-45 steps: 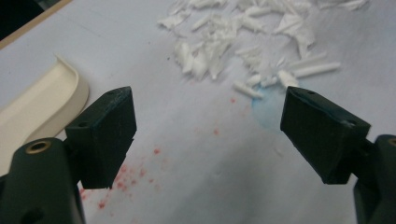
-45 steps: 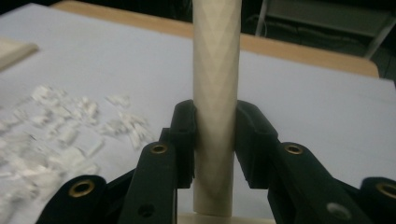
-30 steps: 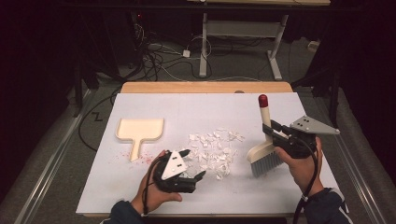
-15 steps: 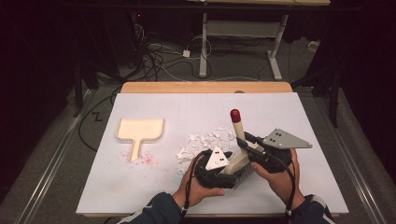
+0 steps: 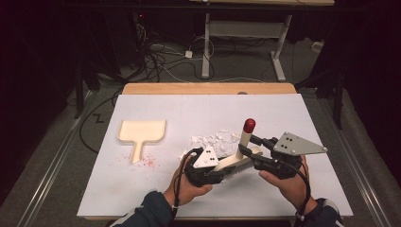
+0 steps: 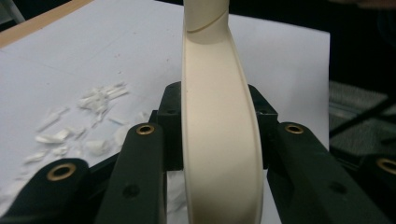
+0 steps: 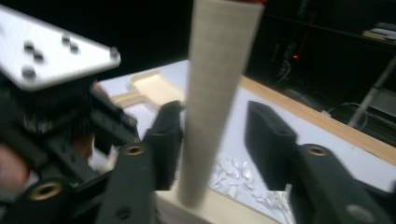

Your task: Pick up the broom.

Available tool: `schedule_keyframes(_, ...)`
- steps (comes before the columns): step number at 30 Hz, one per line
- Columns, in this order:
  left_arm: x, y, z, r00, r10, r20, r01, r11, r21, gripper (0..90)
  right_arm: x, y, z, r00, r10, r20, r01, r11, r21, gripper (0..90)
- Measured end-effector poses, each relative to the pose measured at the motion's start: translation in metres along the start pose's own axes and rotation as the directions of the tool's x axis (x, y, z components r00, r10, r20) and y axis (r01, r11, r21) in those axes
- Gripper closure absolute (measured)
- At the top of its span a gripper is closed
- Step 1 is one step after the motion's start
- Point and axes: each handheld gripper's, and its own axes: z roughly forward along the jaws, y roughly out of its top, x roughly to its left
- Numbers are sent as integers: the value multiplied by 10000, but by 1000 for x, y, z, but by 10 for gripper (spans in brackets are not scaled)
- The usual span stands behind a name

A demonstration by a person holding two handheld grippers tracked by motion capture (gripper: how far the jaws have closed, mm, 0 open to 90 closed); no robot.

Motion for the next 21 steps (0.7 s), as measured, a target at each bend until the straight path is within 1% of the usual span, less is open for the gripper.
schedule_keyframes(1, 2, 0, -5, 9999, 152, 14, -152, 9999, 70, 648, -2, -1, -1, 9994, -157, -297, 161, 9998, 138, 485)
schedule_keyframes(2, 3, -1, -9, 9996, 252, 81, -253, 9996, 157, 649, -4, -2, -1, 9976, -434, -544, 447, 9987, 236, 471)
schedule_keyframes(3, 5, -2, -13, 9991, 409, 137, -412, 9989, 244, 648, -4, -4, -2, 9955, -722, -607, 747, 9964, 404, 456)
schedule_keyframes(4, 5, -3, -16, 9984, 516, 238, -524, 9981, 327, 648, -5, -6, -2, 9930, -889, -779, 926, 9946, 460, 434)
schedule_keyframes(5, 5, -3, -16, 9984, 516, 238, -524, 9981, 327, 648, -5, -6, -2, 9930, -889, -779, 926, 9946, 460, 434)
schedule_keyframes(7, 6, -5, -22, 9959, 776, 468, -797, 9958, 452, 648, -5, -10, -1, 9826, -1237, -1387, 1348, 9881, 737, 420)
schedule_keyframes(8, 6, -7, -26, 9915, 1020, 809, -1062, 9931, 502, 648, -3, -14, 3, 9692, -1490, -1961, 1720, 9793, 1063, 414)
schedule_keyframes(9, 6, -8, -27, 9879, 1150, 1036, -1210, 9912, 530, 648, -1, -16, 7, 9622, -1622, -2189, 1918, 9739, 1213, 423)
schedule_keyframes(10, 6, -8, -27, 9879, 1150, 1036, -1210, 9912, 530, 648, -1, -16, 7, 9622, -1622, -2189, 1918, 9739, 1213, 423)
schedule_keyframes(11, 3, -8, -29, 9787, 1466, 1438, -1567, 9857, 616, 648, 5, -21, 13, 9439, -2031, -2603, 2461, 9584, 1447, 424)
schedule_keyframes(12, 1, -8, -29, 9740, 1653, 1552, -1774, 9818, 679, 648, 7, -24, 17, 9364, -2157, -2769, 2668, 9500, 1623, 417)
schedule_keyframes(13, -1, -8, -29, 9697, 1770, 1683, -1907, 9792, 689, 648, 9, -26, 20, 9222, -2194, -3183, 2867, 9405, 1823, 416)
schedule_keyframes(14, -2, -9, -29, 9657, 1813, 1858, -1965, 9782, 671, 648, 11, -29, 23, 9121, -2213, -3451, 3018, 9321, 2001, 409)
schedule_keyframes(15, -2, -9, -29, 9657, 1813, 1858, -1965, 9782, 671, 647, 11, -29, 23, 9121, -2213, -3451, 3018, 9321, 2001, 409)
schedule_keyframes(16, -2, -9, -29, 9616, 1837, 2039, -2005, 9776, 646, 647, 12, -31, 26, 9002, -2237, -3736, 3163, 9256, 2080, 438)
schedule_keyframes(17, -4, -9, -28, 9569, 1919, 2178, -2118, 9747, 714, 647, 17, -35, 30, 8793, -2226, -4211, 3400, 9125, 2275, 468)
schedule_keyframes(18, -4, -9, -28, 9578, 1891, 2165, -2085, 9755, 706, 645, 18, -36, 32, 8727, -2145, -4386, 3399, 9118, 2303, 559)
schedule_keyframes(19, -3, -10, -28, 9570, 1839, 2243, -2029, 9771, 644, 643, 18, -37, 34, 8590, -2214, -4617, 3505, 9116, 2150, 570)
schedule_keyframes(20, -3, -10, -28, 9570, 1839, 2243, -2029, 9771, 644, 643, 19, -38, 35, 8582, -2112, -4678, 3419, 9150, 2143, 581)
schedule_keyframes(21, -1, -10, -30, 9582, 1760, 2254, -1925, 9799, 532, 635, 19, -39, 36, 8589, -2003, -4713, 3302, 9200, 2109, 601)
